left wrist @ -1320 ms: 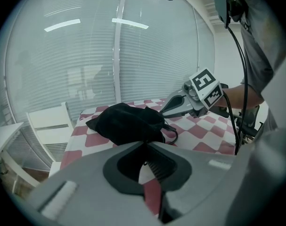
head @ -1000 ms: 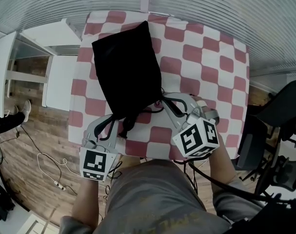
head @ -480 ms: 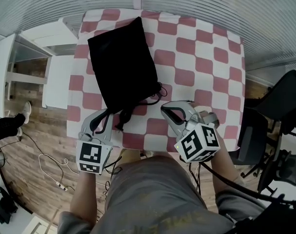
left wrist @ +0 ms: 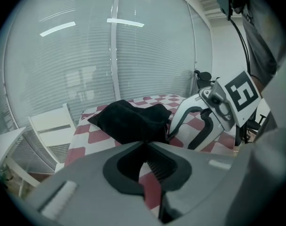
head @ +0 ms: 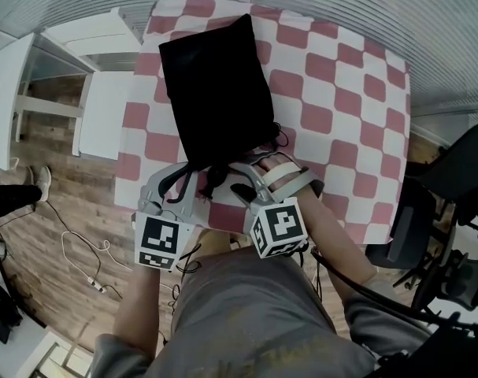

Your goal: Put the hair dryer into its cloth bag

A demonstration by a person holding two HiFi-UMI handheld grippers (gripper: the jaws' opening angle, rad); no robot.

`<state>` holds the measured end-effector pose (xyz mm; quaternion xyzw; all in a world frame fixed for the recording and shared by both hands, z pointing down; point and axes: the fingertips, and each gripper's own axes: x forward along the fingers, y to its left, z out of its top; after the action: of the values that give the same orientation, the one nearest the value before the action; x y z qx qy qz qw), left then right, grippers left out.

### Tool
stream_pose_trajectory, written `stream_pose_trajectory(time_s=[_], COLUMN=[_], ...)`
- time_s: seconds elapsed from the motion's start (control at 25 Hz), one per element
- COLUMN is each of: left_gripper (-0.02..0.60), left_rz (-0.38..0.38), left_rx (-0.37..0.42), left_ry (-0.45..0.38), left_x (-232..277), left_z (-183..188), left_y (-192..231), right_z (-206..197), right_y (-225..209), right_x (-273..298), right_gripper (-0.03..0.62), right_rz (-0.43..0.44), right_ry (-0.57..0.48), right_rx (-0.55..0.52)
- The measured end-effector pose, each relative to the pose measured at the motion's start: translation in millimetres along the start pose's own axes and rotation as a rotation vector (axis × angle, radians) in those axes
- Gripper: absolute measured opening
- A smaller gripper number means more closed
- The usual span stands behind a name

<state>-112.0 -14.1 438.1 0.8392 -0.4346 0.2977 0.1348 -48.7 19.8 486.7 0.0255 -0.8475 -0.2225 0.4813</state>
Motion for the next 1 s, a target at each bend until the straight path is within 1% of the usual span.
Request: stream_pose_trajectory(time_s=[0.12,0.24,0.28,0.32,0.4,0.48,0.56,0.64,0.72,0.84,0.92,1.0], left_gripper=[0.014,0.014,0.014,0.014,0.014,0.014,0.014,0.014,0.014,0.014,0.014,0.014], left_rz=[-0.019,-0.037,-0.042,-0.049,-0.061,-0.071,-0.074,-0.072,-0.073,-0.071,-0.069,-0.062], left_rx=[-0.002,-0.016,-0.019,-0.022,-0.025,-0.022,-0.015,-0.009,-0.005,-0.01,-0.021,-0.034], left_ry=[-0.002,-0.01,-0.014,-0.018,-0.02,-0.017,-0.011,-0.01,-0.017,-0.033,-0.039,-0.039], left_x=[0.5,0.8,0.9,0.9,1.1,1.6,1.6,-0.1,-2.5,-6.0,-8.3,-10.2], left_z=[-2.9,-5.0,-5.1,-5.1,-6.0,-7.5,-8.4,-8.1,-6.5,-3.7,-2.8,-3.6], left_y=[-0.1,-0.6,-0.4,-0.2,0.3,1.1,2.6,4.1,4.4,4.0,7.1,12.9], right_z=[4.9,10.4,11.3,11.6,12.6,14.3,15.4,16.0,16.8,19.3,21.2,22.6], right_y=[1.8,3.6,4.2,4.4,3.6,1.0,-4.7,-14.4,-23.3,-26.6,-28.1,-28.4], right_x=[14.7,24.4,26.3,27.4,29.0,29.9,29.1,26.5,24.0,17.5,9.0,1.3], right_gripper=[0.272,0.27,0.259,0.264,0.229,0.216,0.193,0.155,0.146,0.135,0.133,0.129], right_rz=[0.033,0.059,0.073,0.087,0.094,0.07,0.028,-0.025,-0.064,-0.091,-0.102,-0.101], right_ry=[0.014,0.011,0.01,0.006,-0.006,-0.016,-0.02,-0.025,-0.033,-0.048,-0.083,-0.117], right_rx=[-0.06,-0.084,-0.084,-0.08,-0.077,-0.077,-0.06,-0.02,0.023,0.051,0.075,0.076])
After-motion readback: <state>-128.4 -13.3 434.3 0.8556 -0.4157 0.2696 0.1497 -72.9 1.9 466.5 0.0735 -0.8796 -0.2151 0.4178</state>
